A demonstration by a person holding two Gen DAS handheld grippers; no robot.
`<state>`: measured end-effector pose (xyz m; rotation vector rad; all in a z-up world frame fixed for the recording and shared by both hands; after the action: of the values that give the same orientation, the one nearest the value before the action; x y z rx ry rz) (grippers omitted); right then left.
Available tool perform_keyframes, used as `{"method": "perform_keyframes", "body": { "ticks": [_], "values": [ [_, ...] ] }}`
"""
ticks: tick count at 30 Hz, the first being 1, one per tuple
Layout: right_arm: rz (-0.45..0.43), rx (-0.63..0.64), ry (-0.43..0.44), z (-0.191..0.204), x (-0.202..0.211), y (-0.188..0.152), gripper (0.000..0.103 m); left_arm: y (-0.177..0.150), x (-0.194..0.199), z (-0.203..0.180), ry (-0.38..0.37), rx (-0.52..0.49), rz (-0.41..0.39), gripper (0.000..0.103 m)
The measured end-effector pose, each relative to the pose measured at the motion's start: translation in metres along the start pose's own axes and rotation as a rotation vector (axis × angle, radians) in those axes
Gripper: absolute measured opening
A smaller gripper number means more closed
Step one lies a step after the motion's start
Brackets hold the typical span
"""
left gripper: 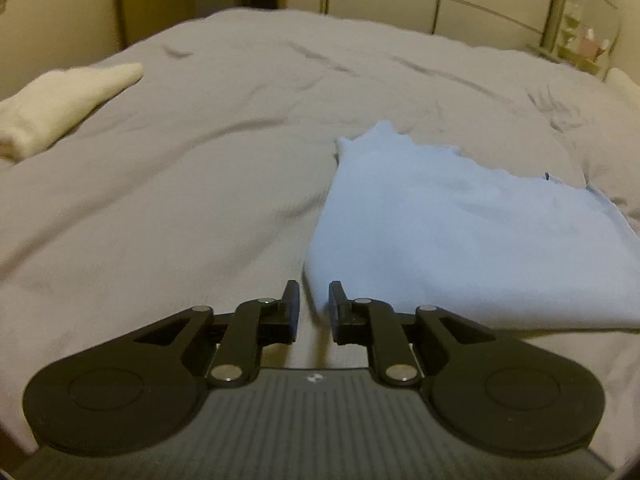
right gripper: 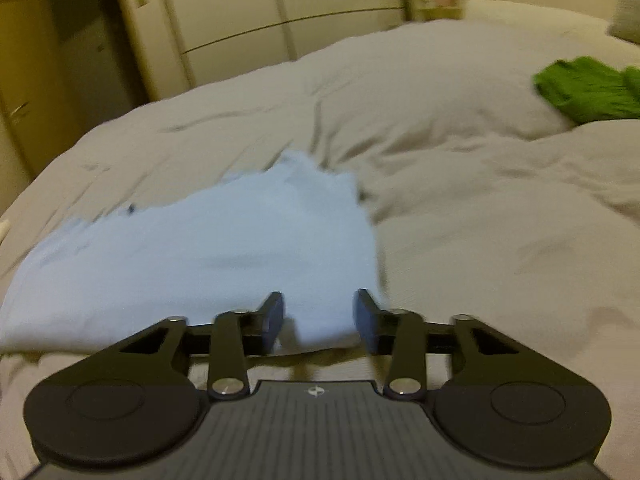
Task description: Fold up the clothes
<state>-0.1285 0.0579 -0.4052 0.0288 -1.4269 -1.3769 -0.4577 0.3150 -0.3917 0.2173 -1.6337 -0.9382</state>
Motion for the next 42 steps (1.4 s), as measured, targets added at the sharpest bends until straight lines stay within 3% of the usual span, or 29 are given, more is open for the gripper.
{"method": "perform_keyframes", "body": {
  "ticks": [3, 5, 11, 26, 42],
  "values": [
    [0.039, -0.061, 0.055, 0.003, 0.015, 0.000, 0.072, -0.010, 0.017, -0.017, -0.023, 0.012, 0.055, 0.018],
    [0.094, -0.095, 0.079, 0.006, 0.020, -0.010, 0.084, -0.019, 0.024, -0.032, -0.029, -0.003, 0.085, 0.031],
    [0.202, -0.074, 0.050, 0.019, 0.036, -0.047, 0.089, -0.048, 0.035, -0.074, -0.051, -0.079, 0.155, 0.036],
    [0.160, 0.036, 0.089, 0.055, 0.095, -0.053, 0.090, -0.061, 0.086, -0.080, -0.024, -0.122, 0.090, 0.048],
    [0.170, 0.105, 0.004, 0.053, 0.118, -0.075, 0.091, -0.079, 0.113, -0.091, -0.029, -0.180, 0.054, 0.054]
  ]
}}
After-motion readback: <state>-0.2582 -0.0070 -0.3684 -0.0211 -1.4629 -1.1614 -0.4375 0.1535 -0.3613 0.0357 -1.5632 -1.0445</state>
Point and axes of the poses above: each gripper's, at about its wrist camera, not at the fingertips, and x roughly against the way its jaws point, z to its left, y to its top, the point moved 10 cm from there along -x, roughly the way its jaws point, and after that the axes turned 6 degrees about -x, right-handed, at the moved point
